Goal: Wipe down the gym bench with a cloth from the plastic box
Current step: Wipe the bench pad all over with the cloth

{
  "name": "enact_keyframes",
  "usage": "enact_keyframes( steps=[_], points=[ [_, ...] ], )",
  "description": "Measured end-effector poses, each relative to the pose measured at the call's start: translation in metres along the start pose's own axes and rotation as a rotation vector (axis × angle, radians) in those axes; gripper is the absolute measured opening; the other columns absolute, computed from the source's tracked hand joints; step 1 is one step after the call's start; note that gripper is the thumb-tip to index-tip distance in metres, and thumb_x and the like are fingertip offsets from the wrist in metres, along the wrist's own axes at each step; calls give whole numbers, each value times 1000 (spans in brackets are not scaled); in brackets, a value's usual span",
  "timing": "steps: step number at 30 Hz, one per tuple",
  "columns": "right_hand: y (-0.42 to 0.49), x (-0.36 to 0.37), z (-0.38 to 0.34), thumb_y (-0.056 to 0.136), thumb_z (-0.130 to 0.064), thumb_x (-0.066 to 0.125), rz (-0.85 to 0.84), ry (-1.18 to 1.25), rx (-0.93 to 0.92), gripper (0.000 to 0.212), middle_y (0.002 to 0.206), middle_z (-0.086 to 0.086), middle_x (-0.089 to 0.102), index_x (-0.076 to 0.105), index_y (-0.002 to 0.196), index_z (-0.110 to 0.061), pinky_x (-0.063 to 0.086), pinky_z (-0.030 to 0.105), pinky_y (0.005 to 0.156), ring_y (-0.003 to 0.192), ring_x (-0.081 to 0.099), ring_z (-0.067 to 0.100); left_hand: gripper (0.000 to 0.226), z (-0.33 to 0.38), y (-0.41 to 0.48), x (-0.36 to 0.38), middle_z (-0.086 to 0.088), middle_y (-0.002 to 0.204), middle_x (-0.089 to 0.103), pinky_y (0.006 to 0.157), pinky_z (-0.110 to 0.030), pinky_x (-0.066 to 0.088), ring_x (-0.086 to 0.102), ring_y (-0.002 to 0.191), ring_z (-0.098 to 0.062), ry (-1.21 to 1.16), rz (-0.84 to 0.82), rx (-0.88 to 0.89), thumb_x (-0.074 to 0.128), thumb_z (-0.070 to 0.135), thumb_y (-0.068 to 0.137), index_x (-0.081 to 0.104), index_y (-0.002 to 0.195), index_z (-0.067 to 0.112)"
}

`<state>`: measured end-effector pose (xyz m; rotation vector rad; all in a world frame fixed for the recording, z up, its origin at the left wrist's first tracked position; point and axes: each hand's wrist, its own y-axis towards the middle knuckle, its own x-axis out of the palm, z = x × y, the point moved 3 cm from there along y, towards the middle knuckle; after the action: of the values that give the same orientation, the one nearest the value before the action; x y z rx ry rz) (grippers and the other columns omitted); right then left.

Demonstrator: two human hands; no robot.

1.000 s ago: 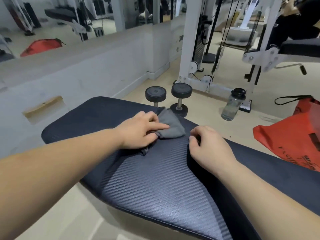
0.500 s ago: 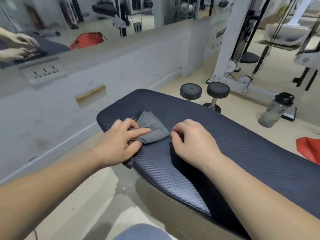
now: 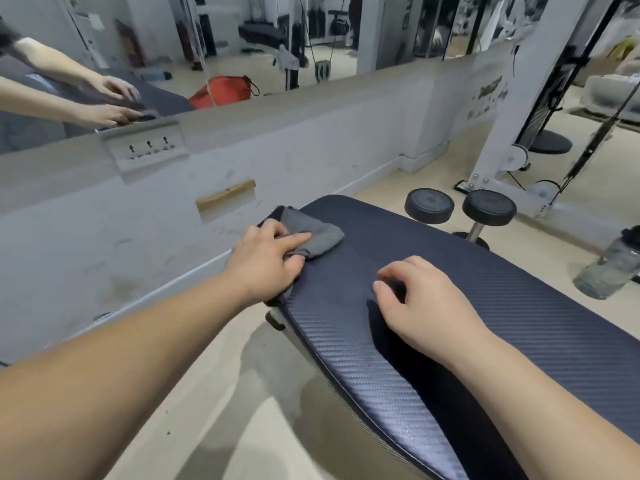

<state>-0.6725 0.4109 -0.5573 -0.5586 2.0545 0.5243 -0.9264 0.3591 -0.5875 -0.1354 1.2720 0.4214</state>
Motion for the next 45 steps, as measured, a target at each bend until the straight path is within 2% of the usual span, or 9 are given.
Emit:
enact_keyframes(
  steps=[3,9,15,19,29,36,38,42,45],
  points=[
    [21,6,-2,98,-45,51,-71,-90,-3,28,107,-9,58,70,112,-29,53,42,92,115,55,17,46,23,12,5,-1,136,40,105,-45,36,36,124,-31,145,16,-153,41,47,94,45,140,48],
    [54,-24,21,97,-46,50,-64,-294,-35,29,96,-5,55,71,93,-26,53,39,84,107,55,21,51,32,3,3,17,121,43,102,-25,31,39,112,-11,-75,-174,413,41,53,89,48,140,55],
    [46,-55,88,97,-49,50,-43,-370,131,30,96,-2,56,70,95,-27,53,37,79,103,58,25,47,35,79,21,-1,139,38,108,-47,37,34,129,-29,114,-23,-89,36,44,97,43,144,47],
    [34,-59,117,97,-53,49,-1,-293,196,32,95,-5,57,71,97,-28,53,39,82,100,59,22,42,98,105,36,-8,139,36,103,-52,37,31,129,-35,120,-68,-111,35,40,98,46,138,37],
    [6,-105,148,96,-22,58,236,-122,284,19,94,6,70,76,100,-16,38,29,73,88,57,22,45,279,12,78,-3,131,38,98,-51,39,33,121,-29,2,-212,441,40,41,96,46,140,35],
    [-40,-116,127,99,-21,56,218,176,421,24,66,0,70,72,82,-16,44,27,59,62,60,16,51,244,-69,54,3,133,44,92,-38,42,41,111,-23,-18,-270,896,44,40,93,43,144,44],
    [-51,-114,113,99,-23,57,153,264,441,26,64,-3,67,73,80,-15,44,25,56,59,57,11,52,209,-57,45,5,135,46,90,-37,46,44,111,-23,57,-202,812,43,41,93,43,145,47],
    [-70,-113,82,98,-29,55,26,289,418,29,46,-15,54,70,78,-14,36,20,49,44,47,0,47,161,-30,26,-4,140,41,93,-44,47,40,120,-32,202,-170,140,44,39,98,42,145,38],
    [-86,-108,70,98,-31,55,-24,312,407,30,46,-17,52,72,84,-11,37,20,50,45,45,2,34,179,-42,18,-13,131,40,91,-46,45,43,116,-38,177,-248,7,52,29,93,53,126,20]
  ],
)
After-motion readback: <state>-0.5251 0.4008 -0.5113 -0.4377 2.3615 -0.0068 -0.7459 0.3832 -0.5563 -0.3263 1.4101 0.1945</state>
